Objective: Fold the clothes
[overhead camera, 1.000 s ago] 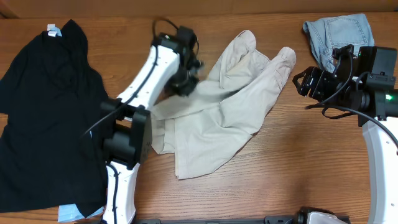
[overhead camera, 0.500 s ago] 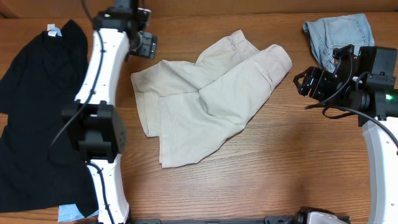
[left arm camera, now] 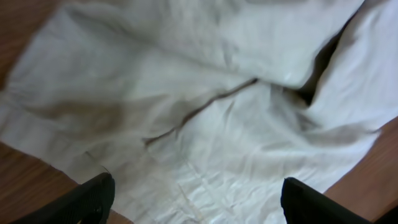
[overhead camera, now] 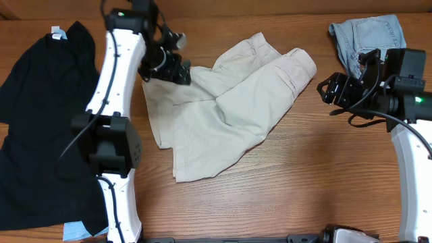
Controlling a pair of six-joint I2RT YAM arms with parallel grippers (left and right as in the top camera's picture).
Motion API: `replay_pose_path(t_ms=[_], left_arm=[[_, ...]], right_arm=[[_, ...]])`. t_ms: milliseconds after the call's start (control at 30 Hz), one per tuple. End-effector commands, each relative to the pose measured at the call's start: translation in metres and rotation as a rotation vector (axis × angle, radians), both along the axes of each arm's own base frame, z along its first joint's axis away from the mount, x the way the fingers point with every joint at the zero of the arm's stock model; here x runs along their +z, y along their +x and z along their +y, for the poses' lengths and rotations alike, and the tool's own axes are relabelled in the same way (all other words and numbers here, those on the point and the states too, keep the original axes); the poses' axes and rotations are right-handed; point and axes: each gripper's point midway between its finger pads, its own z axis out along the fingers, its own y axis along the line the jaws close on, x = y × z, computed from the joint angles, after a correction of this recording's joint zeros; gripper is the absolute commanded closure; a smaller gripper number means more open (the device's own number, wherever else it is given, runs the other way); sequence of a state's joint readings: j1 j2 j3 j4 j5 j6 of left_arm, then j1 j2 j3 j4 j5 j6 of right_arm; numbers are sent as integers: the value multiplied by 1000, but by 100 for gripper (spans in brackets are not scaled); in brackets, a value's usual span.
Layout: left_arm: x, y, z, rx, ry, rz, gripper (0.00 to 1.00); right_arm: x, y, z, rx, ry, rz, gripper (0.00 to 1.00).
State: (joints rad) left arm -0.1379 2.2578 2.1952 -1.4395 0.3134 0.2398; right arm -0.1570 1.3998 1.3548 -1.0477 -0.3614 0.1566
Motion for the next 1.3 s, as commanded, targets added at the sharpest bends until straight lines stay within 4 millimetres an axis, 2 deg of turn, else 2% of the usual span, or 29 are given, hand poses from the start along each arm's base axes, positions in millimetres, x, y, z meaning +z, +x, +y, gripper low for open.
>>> replay_pose_path(t_ms=[0, 200, 400, 533, 700, 933, 1167, 1267], left_arm=[[-26, -10, 6, -99, 106, 10, 12], [-64, -8, 2, -155, 115, -15, 13], [-89, -22, -3, -344, 100, -21, 15], [-95, -32, -10, -354, 56, 6, 18], [-102, -38, -9, -356, 58, 25, 24], [-118, -39, -9, -357, 58, 13, 18], [-116, -37, -10, -344, 59, 8, 31], [-107, -32, -13, -305, 60, 4, 47]], right_arm=[[0, 6, -1, 5, -8, 0, 19], [-4, 6, -1, 5, -6, 14, 19], [-4, 6, -1, 5, -7, 13, 19], [-4, 6, -1, 5, -7, 13, 19], [-4, 6, -1, 5, -7, 13, 19], [-4, 6, -1, 5, -7, 13, 19], [-4, 7, -4, -3, -20, 11, 19], [-3, 9, -4, -3, -22, 0, 19]])
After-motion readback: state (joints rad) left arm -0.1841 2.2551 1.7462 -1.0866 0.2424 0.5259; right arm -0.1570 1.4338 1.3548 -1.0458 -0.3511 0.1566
